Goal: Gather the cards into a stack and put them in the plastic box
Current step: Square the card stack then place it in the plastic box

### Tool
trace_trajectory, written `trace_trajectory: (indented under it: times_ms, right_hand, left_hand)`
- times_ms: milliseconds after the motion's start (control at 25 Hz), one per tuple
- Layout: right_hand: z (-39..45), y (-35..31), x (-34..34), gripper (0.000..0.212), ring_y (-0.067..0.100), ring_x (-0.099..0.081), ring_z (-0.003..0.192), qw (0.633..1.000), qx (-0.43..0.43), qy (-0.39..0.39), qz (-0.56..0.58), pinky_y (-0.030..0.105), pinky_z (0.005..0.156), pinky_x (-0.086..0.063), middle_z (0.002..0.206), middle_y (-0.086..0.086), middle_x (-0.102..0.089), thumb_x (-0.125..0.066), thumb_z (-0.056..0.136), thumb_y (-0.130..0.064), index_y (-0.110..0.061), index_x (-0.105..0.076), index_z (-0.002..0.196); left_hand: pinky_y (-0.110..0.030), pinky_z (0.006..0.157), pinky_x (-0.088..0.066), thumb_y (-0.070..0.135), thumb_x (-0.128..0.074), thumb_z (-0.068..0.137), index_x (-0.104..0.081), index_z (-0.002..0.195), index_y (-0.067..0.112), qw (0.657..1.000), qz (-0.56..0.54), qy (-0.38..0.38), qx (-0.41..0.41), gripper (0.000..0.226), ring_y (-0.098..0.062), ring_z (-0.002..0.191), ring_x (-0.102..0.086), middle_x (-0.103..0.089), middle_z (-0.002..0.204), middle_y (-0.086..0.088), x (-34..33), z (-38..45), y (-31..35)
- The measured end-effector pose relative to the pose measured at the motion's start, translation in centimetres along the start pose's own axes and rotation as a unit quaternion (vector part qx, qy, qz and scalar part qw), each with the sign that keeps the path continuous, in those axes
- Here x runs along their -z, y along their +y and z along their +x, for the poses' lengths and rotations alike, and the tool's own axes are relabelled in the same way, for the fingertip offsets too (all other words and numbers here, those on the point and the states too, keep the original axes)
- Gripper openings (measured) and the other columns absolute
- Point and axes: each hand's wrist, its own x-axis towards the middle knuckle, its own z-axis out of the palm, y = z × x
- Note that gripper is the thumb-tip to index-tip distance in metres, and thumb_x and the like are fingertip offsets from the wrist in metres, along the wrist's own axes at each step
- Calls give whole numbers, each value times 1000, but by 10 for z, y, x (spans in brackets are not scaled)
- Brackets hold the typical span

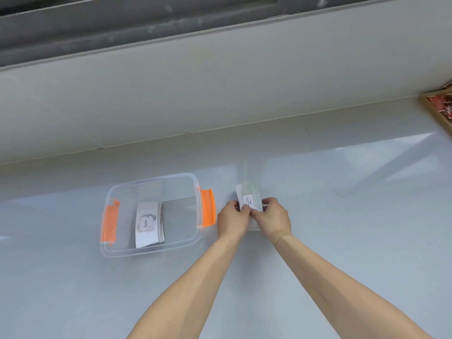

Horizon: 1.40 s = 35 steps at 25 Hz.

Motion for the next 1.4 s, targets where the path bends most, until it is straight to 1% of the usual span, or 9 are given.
trace_trajectory:
  times_ms: [240, 440, 560, 680, 760, 920, 1080, 1200, 1400]
  right_hand:
    - [-9, 4, -2, 33, 27, -67, 87, 997, -32, -45, 59, 36, 72, -53, 95, 11, -72, -79, 71, -26, -8, -68, 97]
    - [-38, 18, -1, 50, 23, -63, 88, 993, -23, -36, 108, 34, 69, -50, 99, 6, -61, -82, 66, -19, -13, -47, 101]
    - [-61, 30, -2, 46, 16, -57, 71, 997, 17, -54, 47, 31, 56, -43, 83, 0, -59, -76, 68, -20, -18, -39, 95]
    - [-85, 40, -6, 41, 24, -54, 71, 994, 88, -42, -56, 33, 56, -39, 85, 2, -58, -68, 66, -13, -20, -38, 94]
    - [-100, 45, -9, 36, 26, -55, 75, 981, 137, -40, -135, 35, 60, -41, 88, 0, -57, -61, 68, -12, -23, -37, 93]
    - [-130, 50, -29, 36, 25, -51, 78, 950, 216, -44, -221, 39, 64, -45, 88, -8, -53, -51, 68, -7, -29, -34, 91]
    - [-154, 37, -69, 35, 26, -48, 78, 919, 290, -57, -260, 42, 63, -45, 87, -7, -51, -45, 66, -5, -29, -33, 89]
    - [-168, 20, -103, 35, 25, -43, 73, 893, 342, -76, -283, 39, 58, -34, 84, -9, -47, -48, 68, -8, -30, -30, 87]
    - [-187, -5, -157, 35, 22, -42, 75, 849, 405, -88, -327, 36, 61, -30, 92, -8, -51, -51, 70, -10, -30, -34, 93]
  left_hand:
    - [-29, 60, -42, 19, -52, 86, -64, 87, 11, 997, -34, -58, 42, 15, -28, 79, -62, -66, 87, -9, 13, -14, -6]
    - [-36, 71, -58, 8, -50, 83, -70, 91, 8, 982, -124, -123, 66, 21, -29, 82, -69, -72, 89, -15, 19, -39, -25]
    - [-24, 53, -42, 11, -54, 83, -68, 78, 14, 972, -139, -176, 65, 16, -22, 59, -58, -65, 74, -10, 26, -57, -46]
    - [-20, 43, -33, 16, -59, 76, -62, 72, 15, 977, -68, -201, 34, 5, -17, 47, -50, -59, 66, -6, 40, -68, -72]
    - [-20, 44, -37, 18, -63, 74, -61, 80, 15, 985, -6, -173, 8, 8, -19, 51, -54, -63, 68, -6, 53, -71, -87]
    - [-22, 50, -41, 24, -71, 65, -50, 104, 22, 988, 34, -147, -33, 44, -14, 62, -56, -62, 80, 3, 85, -81, -118]
    - [-22, 70, -49, 25, -72, 62, -41, 130, 35, 980, 86, -139, -116, 75, -10, 95, -59, -49, 111, 3, 126, -93, -153]
    - [-31, 87, -52, 23, -71, 64, -49, 126, 37, 975, 104, -110, -164, 67, -8, 110, -53, -45, 121, 9, 163, -99, -182]
    - [-36, 88, -50, 24, -66, 71, -59, 111, 32, 974, 124, -41, -183, 41, -9, 107, -56, -54, 113, 10, 216, -97, -223]
